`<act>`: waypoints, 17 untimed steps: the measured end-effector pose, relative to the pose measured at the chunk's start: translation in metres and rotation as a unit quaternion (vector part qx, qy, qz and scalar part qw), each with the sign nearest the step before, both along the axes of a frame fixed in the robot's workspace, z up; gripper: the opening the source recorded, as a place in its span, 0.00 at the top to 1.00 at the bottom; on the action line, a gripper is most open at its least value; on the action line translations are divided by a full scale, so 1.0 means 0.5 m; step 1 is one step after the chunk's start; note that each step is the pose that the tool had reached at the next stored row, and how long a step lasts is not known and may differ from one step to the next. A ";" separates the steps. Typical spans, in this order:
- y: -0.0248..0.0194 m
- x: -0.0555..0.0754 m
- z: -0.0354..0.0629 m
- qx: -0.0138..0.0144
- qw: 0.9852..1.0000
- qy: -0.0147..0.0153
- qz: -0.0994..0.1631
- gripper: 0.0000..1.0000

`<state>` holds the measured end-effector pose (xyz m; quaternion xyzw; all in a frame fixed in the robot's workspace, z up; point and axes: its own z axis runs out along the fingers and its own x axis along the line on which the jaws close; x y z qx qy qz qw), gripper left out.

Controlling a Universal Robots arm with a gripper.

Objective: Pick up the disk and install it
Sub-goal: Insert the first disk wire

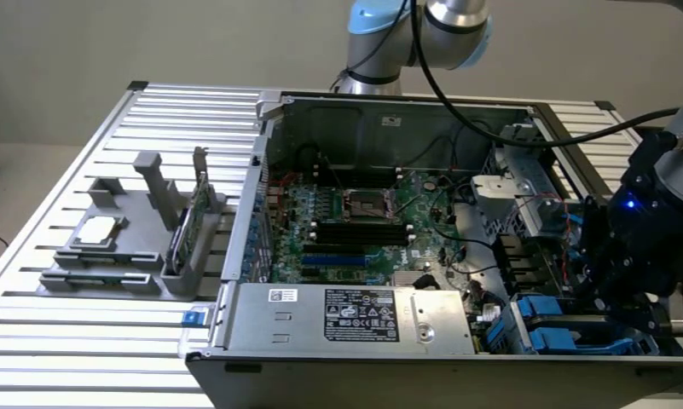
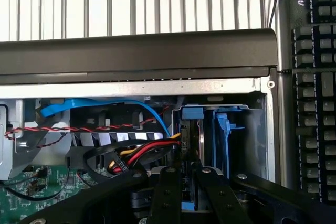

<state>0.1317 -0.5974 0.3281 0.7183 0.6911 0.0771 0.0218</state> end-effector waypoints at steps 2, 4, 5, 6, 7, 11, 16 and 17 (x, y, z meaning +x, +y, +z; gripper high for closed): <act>0.0000 0.000 0.000 0.000 1.000 0.001 0.000 0.83; 0.0002 0.000 0.000 0.000 1.000 0.003 0.000 0.83; 0.0002 0.000 0.000 0.000 1.000 0.004 0.000 0.82; 0.0001 0.000 0.000 0.000 1.000 0.005 0.000 0.82; 0.0000 0.000 0.001 0.000 1.000 0.005 0.000 0.75; -0.0001 0.000 0.014 0.000 1.000 0.006 0.000 0.75; -0.0001 -0.008 0.032 0.001 1.000 0.008 0.000 0.75; -0.0001 -0.010 0.033 0.001 1.000 0.008 0.000 0.75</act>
